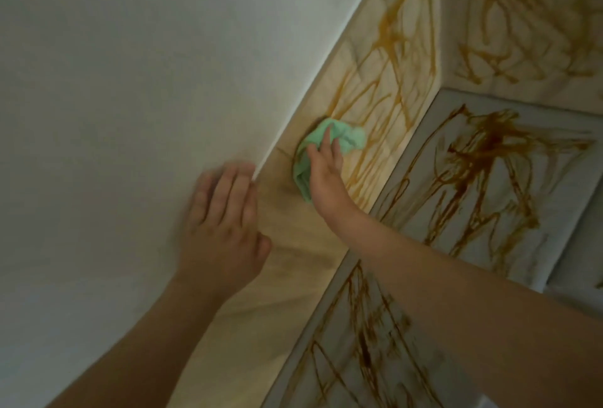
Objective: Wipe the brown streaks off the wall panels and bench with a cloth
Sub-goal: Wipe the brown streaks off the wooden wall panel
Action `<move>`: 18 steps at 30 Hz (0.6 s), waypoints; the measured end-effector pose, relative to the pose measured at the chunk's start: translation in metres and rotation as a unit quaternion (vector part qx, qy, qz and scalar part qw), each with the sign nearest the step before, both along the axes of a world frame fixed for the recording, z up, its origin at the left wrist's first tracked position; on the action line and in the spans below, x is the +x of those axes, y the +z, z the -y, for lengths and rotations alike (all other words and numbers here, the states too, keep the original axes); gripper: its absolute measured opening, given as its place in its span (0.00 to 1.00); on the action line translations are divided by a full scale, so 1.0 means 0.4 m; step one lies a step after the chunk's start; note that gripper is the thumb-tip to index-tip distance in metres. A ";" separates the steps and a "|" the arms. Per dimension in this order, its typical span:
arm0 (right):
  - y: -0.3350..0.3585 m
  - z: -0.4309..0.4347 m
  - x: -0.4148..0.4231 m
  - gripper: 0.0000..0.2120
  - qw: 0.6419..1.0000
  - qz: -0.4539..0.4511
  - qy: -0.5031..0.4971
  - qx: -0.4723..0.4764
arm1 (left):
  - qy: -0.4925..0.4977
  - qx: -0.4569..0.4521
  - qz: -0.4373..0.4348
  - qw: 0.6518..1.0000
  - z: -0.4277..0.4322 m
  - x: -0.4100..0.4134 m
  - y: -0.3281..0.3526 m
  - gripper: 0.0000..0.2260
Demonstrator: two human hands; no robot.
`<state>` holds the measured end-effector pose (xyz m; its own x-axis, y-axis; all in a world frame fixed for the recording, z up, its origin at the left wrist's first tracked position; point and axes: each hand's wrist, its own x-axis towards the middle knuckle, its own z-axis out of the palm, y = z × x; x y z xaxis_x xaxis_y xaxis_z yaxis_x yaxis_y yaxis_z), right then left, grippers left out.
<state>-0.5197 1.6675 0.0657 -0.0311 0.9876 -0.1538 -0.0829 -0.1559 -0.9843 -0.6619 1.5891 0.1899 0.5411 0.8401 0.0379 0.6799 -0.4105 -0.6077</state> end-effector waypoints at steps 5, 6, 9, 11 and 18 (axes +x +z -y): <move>-0.034 -0.164 0.075 0.23 0.987 0.131 -0.033 0.089 | -0.060 -0.001 0.007 0.998 -0.168 0.127 0.022 0.28; -0.045 -0.193 0.100 0.24 0.992 0.104 -0.045 0.057 | -0.075 -0.004 0.002 0.997 -0.200 0.151 0.014 0.28; -0.106 -0.257 0.182 0.29 0.997 0.025 -0.052 -0.046 | -0.098 -0.013 -0.031 0.995 -0.284 0.222 -0.028 0.31; -0.165 -0.247 0.197 0.29 0.989 -0.061 -0.048 -0.127 | -0.076 -0.022 -0.076 0.994 -0.324 0.244 -0.053 0.35; -0.249 -0.025 0.033 0.24 0.989 -0.090 0.039 -0.107 | -0.044 -0.028 -0.147 0.988 -0.366 0.238 -0.090 0.37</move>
<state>-0.5065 1.6774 -0.0338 -0.1520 0.9268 -0.3434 -0.2336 -0.3713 -0.8986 -0.5667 1.7354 0.1540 0.5926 0.7857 -0.1773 0.4379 -0.4990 -0.7478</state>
